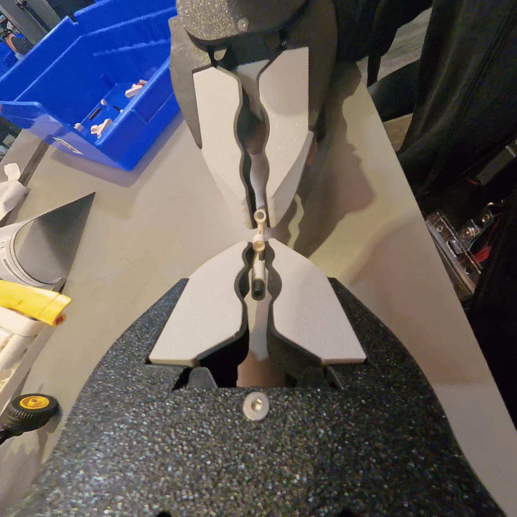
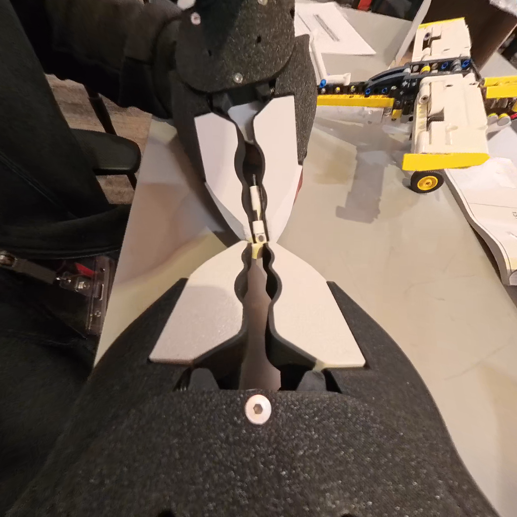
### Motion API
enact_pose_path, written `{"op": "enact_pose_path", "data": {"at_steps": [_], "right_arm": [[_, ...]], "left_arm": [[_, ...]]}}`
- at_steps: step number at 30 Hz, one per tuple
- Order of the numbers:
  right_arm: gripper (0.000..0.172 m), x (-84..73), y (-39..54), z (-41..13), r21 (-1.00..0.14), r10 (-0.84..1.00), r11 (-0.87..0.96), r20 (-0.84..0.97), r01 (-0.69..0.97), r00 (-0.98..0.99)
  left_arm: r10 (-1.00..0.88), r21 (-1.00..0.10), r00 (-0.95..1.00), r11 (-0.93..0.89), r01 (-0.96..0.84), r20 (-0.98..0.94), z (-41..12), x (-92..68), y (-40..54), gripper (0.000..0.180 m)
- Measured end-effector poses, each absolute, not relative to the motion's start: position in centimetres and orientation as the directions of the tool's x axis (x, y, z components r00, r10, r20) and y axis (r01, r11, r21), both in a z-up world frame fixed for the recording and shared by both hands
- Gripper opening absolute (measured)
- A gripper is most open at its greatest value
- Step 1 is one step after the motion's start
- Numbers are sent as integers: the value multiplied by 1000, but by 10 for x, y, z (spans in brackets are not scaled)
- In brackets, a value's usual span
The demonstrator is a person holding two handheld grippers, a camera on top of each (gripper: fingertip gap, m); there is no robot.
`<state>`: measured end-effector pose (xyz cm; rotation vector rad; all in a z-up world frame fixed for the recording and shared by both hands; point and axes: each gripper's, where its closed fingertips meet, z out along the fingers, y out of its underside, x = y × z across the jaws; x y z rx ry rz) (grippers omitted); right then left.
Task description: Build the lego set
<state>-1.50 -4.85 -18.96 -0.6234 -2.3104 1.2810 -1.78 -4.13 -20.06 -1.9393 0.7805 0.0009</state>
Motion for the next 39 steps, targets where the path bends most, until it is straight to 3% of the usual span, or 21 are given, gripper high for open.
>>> {"op": "enact_pose_path", "data": {"at_steps": [20, 39], "right_arm": [[7, -10, -58, -182, -893, 524, 424, 106, 150, -845], [7, -17, -54, -178, -887, 595, 433, 150, 158, -790]], "left_arm": [[-564, -841, 760, -198, -504, -322, -192, -7, -46, 8], [-498, -830, 773, -170, -530, -392, -187, -14, -42, 8]]}}
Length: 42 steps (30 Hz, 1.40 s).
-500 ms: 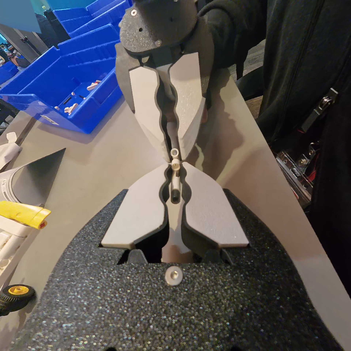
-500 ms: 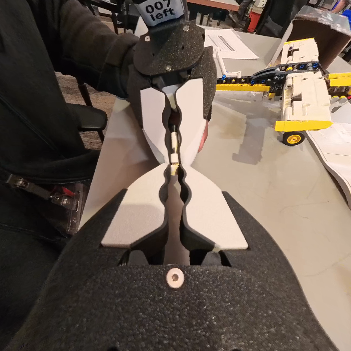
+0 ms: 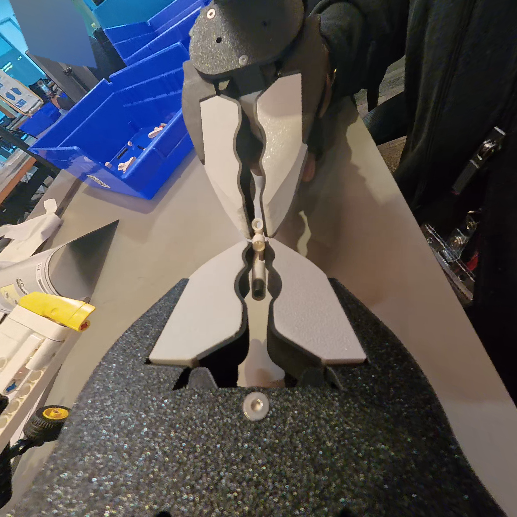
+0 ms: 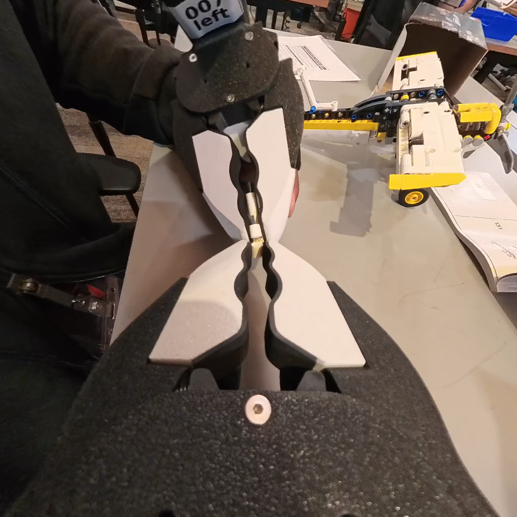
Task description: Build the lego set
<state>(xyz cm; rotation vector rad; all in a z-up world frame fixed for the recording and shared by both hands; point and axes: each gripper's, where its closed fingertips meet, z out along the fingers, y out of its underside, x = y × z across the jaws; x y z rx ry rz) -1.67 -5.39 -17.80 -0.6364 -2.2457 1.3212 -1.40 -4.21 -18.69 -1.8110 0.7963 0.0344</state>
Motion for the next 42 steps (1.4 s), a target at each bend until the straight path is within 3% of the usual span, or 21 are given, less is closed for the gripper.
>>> {"op": "enact_pose_path", "data": {"at_steps": [12, 21, 28, 42], "right_arm": [[8, -17, -55, -181, -872, 586, 453, 134, 185, -799], [8, -20, -56, -178, -893, 657, 348, 15, 286, -754], [7, -21, -53, -183, -877, 634, 429, 123, 214, -764], [7, -17, -46, -187, -871, 625, 408, 50, 272, -779]], "left_arm": [[-495, -819, 768, -177, -546, -405, -189, -15, -43, 8], [-429, -767, 738, -144, -625, -521, -186, -19, -42, 8], [-468, -801, 766, -180, -570, -440, -191, -19, -41, 8], [-501, -888, 812, -165, -428, -299, -176, -16, -44, 8]]}}
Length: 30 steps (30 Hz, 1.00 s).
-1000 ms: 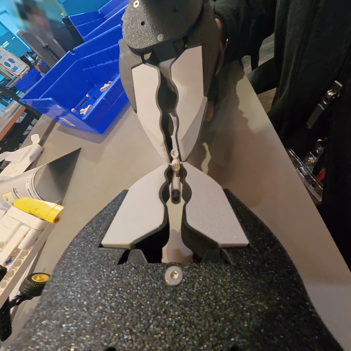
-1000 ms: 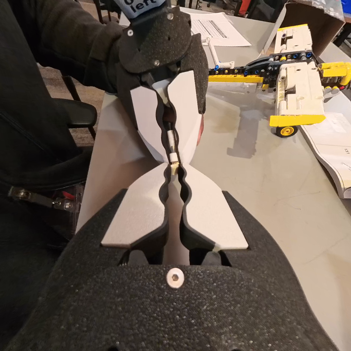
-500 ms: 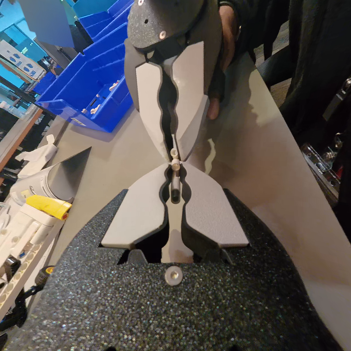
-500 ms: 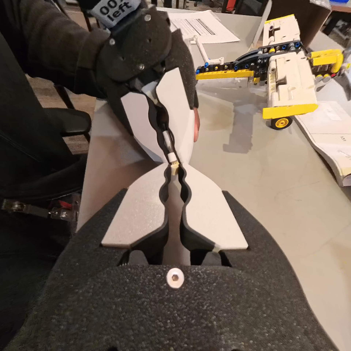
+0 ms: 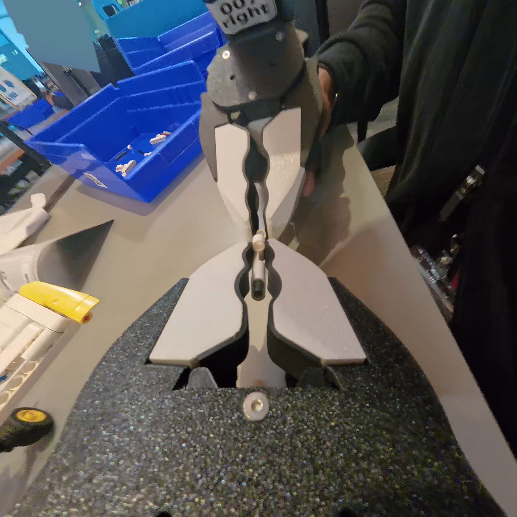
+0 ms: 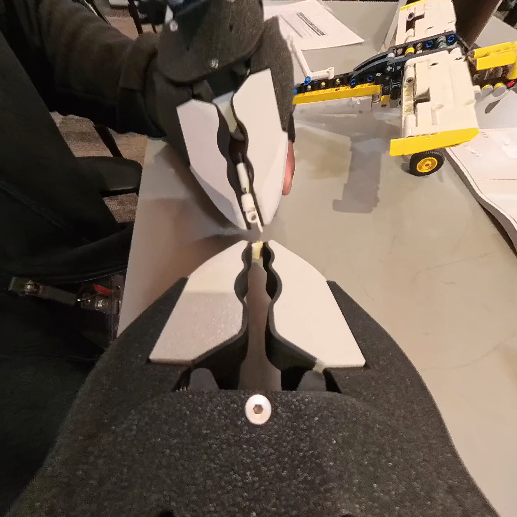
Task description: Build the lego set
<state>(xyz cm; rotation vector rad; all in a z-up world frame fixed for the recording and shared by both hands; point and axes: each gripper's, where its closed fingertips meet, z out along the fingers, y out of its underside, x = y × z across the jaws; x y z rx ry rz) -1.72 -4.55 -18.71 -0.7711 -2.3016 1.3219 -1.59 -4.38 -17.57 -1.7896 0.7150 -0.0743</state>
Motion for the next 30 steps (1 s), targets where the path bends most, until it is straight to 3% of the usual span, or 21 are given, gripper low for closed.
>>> {"op": "enact_pose_path", "data": {"at_steps": [8, 30], "right_arm": [[7, -20, -47, -192, -834, 619, 506, 172, 221, -766], [7, -16, -49, -195, -829, 587, 528, 201, 182, -785]], "left_arm": [[-536, -914, 844, -355, -195, 28, -175, -6, -40, 8], [-544, -872, 834, -446, -199, 88, -191, -8, -45, 8]]}}
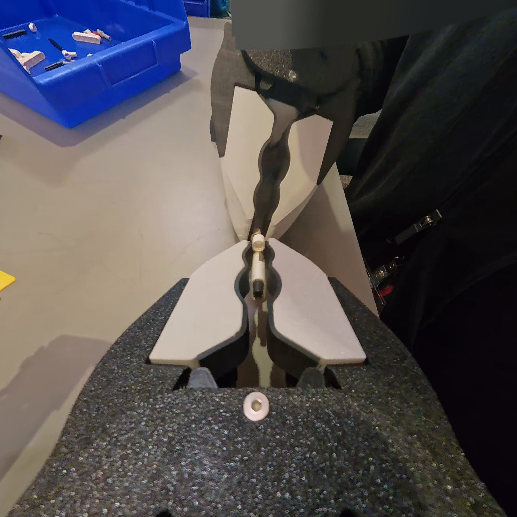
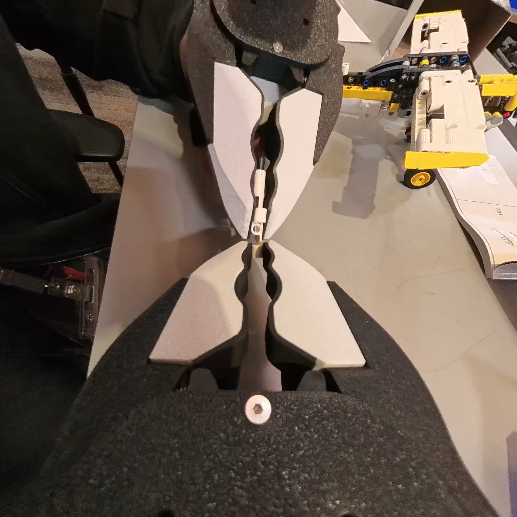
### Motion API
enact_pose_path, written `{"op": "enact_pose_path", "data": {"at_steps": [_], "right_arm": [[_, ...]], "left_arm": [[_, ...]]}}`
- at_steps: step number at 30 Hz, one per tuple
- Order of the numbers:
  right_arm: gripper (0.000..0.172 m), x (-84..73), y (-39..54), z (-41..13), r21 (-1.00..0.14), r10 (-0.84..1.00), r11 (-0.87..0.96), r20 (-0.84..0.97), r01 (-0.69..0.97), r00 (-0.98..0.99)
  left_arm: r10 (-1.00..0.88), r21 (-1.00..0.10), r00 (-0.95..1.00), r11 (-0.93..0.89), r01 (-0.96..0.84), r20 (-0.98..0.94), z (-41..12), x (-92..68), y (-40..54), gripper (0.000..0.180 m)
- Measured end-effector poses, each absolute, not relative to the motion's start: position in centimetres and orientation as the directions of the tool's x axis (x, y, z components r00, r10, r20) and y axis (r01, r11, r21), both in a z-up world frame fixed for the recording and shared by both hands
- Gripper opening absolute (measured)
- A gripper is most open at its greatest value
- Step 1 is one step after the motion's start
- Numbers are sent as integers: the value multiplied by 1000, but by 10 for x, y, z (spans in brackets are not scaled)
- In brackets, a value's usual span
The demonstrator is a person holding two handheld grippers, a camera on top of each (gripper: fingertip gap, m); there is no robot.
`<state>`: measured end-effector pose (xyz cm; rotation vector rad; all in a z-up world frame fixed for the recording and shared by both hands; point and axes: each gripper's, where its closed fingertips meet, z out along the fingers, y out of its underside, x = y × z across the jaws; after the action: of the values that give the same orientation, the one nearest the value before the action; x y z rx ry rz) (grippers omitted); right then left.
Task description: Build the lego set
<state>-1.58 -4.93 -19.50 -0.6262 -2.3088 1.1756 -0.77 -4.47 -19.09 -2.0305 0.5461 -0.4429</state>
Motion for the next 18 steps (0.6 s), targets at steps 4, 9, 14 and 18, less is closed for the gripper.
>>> {"op": "enact_pose_path", "data": {"at_steps": [4, 9, 14, 18], "right_arm": [[7, -16, -50, -197, -826, 584, 533, 202, 183, -786], [7, -17, -49, -196, -832, 585, 525, 200, 179, -786], [7, -17, -42, -179, -899, 601, 412, 147, 147, -785], [7, -18, -35, -157, -962, 609, 232, 31, 141, -793]], "left_arm": [[-544, -868, 835, -452, -205, 86, -193, -8, -45, 7], [-533, -872, 841, -452, -187, 96, -193, -10, -44, 7], [-499, -897, 844, -438, -51, 196, -182, -20, -43, 7], [-507, -927, 846, -373, -42, 166, -173, -21, -40, 7]]}}
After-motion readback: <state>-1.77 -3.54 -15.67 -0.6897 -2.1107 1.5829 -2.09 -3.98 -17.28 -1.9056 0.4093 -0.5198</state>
